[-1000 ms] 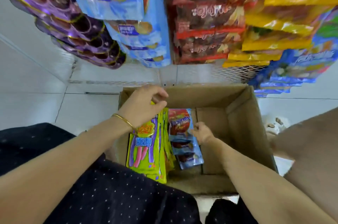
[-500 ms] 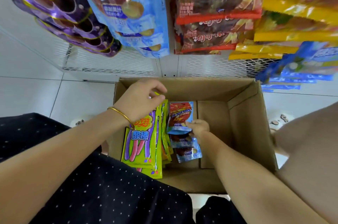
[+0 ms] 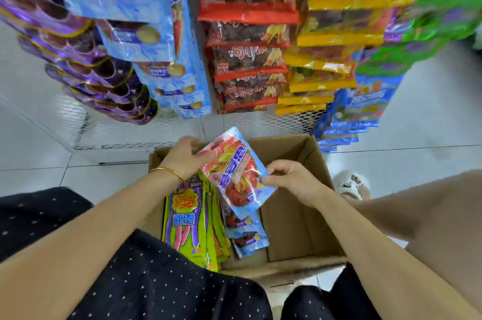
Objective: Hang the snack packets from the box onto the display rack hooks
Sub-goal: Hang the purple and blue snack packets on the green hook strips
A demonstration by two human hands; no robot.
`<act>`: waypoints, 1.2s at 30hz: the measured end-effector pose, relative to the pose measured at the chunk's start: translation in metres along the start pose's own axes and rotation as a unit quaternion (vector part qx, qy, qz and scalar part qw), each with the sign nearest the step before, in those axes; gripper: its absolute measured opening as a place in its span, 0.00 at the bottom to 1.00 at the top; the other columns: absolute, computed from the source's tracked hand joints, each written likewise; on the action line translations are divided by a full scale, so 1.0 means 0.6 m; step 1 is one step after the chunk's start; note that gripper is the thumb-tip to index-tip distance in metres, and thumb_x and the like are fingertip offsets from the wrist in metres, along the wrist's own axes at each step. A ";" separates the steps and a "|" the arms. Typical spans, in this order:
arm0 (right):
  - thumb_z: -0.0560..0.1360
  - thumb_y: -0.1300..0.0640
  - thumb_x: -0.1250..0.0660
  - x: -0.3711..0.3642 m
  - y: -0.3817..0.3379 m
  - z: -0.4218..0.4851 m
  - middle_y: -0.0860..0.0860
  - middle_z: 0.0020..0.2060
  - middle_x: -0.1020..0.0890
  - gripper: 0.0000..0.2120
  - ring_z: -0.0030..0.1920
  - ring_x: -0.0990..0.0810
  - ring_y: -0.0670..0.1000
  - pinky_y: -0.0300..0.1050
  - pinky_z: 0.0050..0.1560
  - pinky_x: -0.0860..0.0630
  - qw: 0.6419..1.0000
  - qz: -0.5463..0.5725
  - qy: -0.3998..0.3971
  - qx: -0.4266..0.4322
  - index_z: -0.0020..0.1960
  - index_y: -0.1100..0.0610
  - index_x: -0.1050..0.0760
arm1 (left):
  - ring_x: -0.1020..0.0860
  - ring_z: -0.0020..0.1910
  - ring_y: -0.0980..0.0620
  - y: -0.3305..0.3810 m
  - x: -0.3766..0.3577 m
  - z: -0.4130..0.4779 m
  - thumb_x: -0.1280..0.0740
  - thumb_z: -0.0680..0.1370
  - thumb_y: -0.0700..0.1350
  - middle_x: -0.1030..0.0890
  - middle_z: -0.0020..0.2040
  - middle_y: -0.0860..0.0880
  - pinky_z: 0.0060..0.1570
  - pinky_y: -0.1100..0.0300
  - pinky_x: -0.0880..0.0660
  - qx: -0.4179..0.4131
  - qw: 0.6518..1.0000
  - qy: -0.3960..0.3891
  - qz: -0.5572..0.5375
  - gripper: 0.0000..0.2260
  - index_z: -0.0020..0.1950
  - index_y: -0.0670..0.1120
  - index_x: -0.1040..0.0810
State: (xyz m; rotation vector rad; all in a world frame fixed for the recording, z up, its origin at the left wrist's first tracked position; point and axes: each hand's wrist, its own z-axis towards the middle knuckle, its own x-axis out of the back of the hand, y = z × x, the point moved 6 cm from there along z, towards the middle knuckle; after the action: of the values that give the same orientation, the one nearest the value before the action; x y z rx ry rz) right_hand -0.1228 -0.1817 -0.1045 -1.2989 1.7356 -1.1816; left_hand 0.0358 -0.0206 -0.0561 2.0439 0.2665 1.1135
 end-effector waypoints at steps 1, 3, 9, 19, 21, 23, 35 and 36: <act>0.71 0.68 0.31 0.001 -0.018 -0.007 0.50 0.34 0.21 0.08 0.36 0.24 0.43 0.35 0.38 0.28 1.000 -0.013 -0.004 0.015 0.36 0.58 0.24 | 0.23 0.53 0.43 0.012 0.007 -0.005 0.29 0.72 0.50 0.22 0.50 0.41 0.47 0.60 0.31 -0.023 1.000 0.001 -0.011 0.22 0.57 0.36 0.24; 0.71 0.66 0.29 0.000 -0.054 -0.019 0.50 0.37 0.20 0.06 0.40 0.23 0.45 0.39 0.43 0.27 0.997 -0.063 -0.013 0.041 0.39 0.58 0.23 | 0.25 0.41 0.47 0.047 0.028 -0.023 0.29 0.72 0.48 0.23 0.39 0.44 0.36 0.68 0.33 -0.074 0.997 0.016 -0.019 0.12 0.46 0.39 0.21; 0.75 0.62 0.33 -0.029 -0.212 -0.057 0.57 0.50 0.23 0.13 0.49 0.20 0.49 0.41 0.42 0.23 0.976 -0.066 0.028 0.204 0.46 0.53 0.39 | 0.26 0.37 0.57 0.149 0.095 -0.086 0.31 0.74 0.41 0.24 0.37 0.49 0.39 0.71 0.31 -0.187 0.982 0.033 -0.023 0.02 0.42 0.44 0.21; 0.70 0.66 0.29 -0.100 -0.535 -0.161 0.53 0.38 0.20 0.18 0.41 0.24 0.42 0.27 0.42 0.33 0.855 -0.219 0.139 0.450 0.40 0.42 0.28 | 0.24 0.34 0.69 0.359 0.323 -0.207 0.31 0.74 0.42 0.20 0.35 0.58 0.39 0.78 0.31 -0.324 0.939 0.112 0.026 0.05 0.39 0.51 0.22; 0.70 0.67 0.30 -0.107 -0.602 -0.171 0.50 0.39 0.20 0.16 0.42 0.24 0.39 0.25 0.43 0.33 0.842 -0.217 0.135 0.476 0.41 0.45 0.27 | 0.24 0.34 0.65 0.408 0.402 -0.229 0.32 0.75 0.43 0.19 0.38 0.54 0.38 0.76 0.30 -0.356 0.912 0.201 0.000 0.04 0.41 0.50 0.21; 0.71 0.69 0.31 -0.116 -0.667 -0.178 0.41 0.40 0.23 0.13 0.42 0.26 0.30 0.22 0.44 0.35 0.824 -0.221 0.133 0.504 0.44 0.51 0.25 | 0.26 0.32 0.64 0.456 0.482 -0.242 0.33 0.76 0.43 0.21 0.38 0.52 0.37 0.75 0.31 -0.388 0.866 0.316 0.005 0.02 0.45 0.47 0.21; 0.75 0.69 0.37 -0.165 -0.879 -0.097 0.54 0.53 0.23 0.12 0.51 0.29 0.46 0.29 0.46 0.37 0.783 -0.246 0.203 0.533 0.58 0.62 0.28 | 0.24 0.39 0.50 0.563 0.625 -0.111 0.35 0.77 0.49 0.22 0.40 0.48 0.48 0.55 0.27 -0.318 0.890 0.314 -0.087 0.09 0.45 0.44 0.21; 0.75 0.69 0.37 -0.167 -0.879 -0.088 0.54 0.53 0.23 0.12 0.52 0.28 0.47 0.30 0.46 0.38 0.785 -0.248 0.210 0.527 0.58 0.62 0.28 | 0.25 0.35 0.52 0.561 0.621 -0.107 0.35 0.77 0.49 0.23 0.36 0.50 0.45 0.56 0.27 -0.314 0.894 0.308 -0.092 0.09 0.40 0.46 0.22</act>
State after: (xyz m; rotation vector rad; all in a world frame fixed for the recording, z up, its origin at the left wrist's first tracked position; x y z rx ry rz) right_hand 0.0496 -0.1235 0.4036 -0.7685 0.6175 -2.4010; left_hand 0.1492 -0.0238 0.4373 1.0445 0.3472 1.4684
